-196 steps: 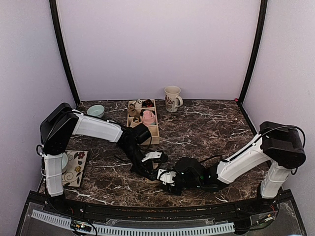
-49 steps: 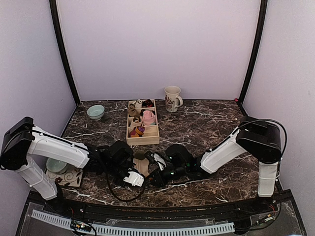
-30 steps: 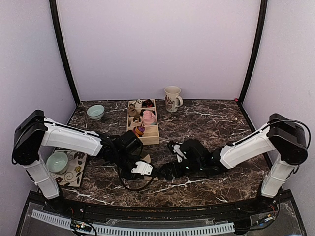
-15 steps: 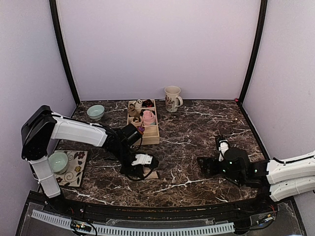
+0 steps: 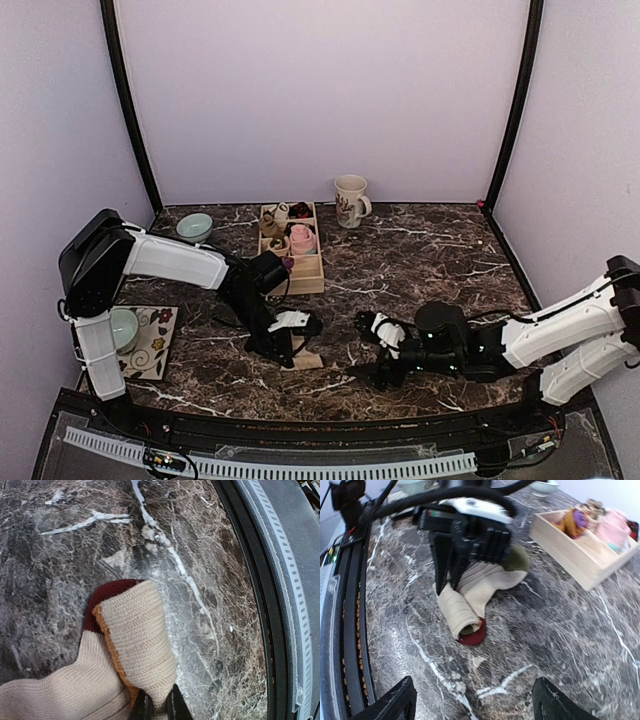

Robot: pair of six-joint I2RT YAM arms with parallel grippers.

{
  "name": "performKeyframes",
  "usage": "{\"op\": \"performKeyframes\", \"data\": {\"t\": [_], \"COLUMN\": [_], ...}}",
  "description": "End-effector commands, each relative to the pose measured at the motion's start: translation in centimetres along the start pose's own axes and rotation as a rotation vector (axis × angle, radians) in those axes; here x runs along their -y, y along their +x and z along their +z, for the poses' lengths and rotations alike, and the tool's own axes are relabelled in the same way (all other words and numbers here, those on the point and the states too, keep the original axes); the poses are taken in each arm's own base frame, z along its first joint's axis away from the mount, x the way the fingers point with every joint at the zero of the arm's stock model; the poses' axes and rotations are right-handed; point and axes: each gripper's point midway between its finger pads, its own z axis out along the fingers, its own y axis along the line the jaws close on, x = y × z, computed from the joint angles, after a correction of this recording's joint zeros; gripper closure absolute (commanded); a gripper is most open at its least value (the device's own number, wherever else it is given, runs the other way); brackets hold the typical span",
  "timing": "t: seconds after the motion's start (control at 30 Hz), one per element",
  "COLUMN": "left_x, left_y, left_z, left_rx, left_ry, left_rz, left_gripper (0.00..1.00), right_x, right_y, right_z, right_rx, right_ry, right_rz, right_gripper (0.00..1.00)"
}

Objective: Roll the socks
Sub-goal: Pick up the sock from the center of the board.

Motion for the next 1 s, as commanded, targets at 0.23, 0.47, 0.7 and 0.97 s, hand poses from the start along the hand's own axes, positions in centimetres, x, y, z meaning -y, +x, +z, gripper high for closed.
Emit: {"op": "performKeyframes", "data": {"t": [0.23, 0.47, 0.7, 0.97], "left_x": [3.5, 3.4, 3.2, 3.2], "left_y": [3.3, 3.3, 3.1, 3.0], "left_z": [0.7, 0.8, 0.6, 0.4], "left_rx": [-0.071, -0.075, -0.078, -0.073], "left_ry": [0.133, 0.144, 0.133, 0.124], "left_rz": [-0.037, -0.045, -0.033, -0.023], "left_gripper": [1.00, 1.00, 1.00, 1.00], "right_x": [-5.9, -7.3, -6.8, -6.2], "right_y": [-3.4, -2.5, -0.9, 0.8], "right_z": [6.4, 9.0, 11.0, 11.8], "right_rx": [0.082, 0.054, 0.020, -0.012], "right_ry": [-0.151, -0.211, -0.182, -0.151], "right_rz": [-0.340, -0.391, -0.396, -0.390], "right_gripper": [0.27, 0.35, 0.48, 0.78]}}
